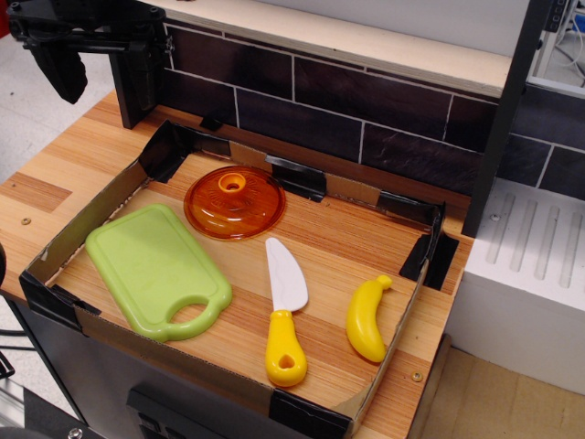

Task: Put knife on cutting board

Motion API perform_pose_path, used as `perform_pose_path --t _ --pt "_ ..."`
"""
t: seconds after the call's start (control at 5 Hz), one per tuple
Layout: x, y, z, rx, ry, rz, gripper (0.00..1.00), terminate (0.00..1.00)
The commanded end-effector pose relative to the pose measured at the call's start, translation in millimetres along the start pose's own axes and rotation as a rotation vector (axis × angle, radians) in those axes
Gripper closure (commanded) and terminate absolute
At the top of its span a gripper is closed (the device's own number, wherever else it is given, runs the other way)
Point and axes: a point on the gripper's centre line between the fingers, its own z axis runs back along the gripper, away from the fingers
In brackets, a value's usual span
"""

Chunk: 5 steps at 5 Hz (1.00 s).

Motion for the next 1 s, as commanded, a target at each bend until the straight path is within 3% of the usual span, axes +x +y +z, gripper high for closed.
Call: perform_pose_path --t 0.0,0.2,0.4,0.6,0.8 --pt "0 0 0 0.0 0.0 0.0 0.0 0.0" --pt "-16 -21 8 -0.021 -0.014 0.091 0.0 0.0" --pt "-43 -43 10 -0.154 -0.029 0.24 0.0 0.0" --pt "-68 -65 7 -0.158 -0.031 0.348 0.0 0.0" --pt "-89 -87 -10 -0.077 0.016 0.3 0.0 0.0"
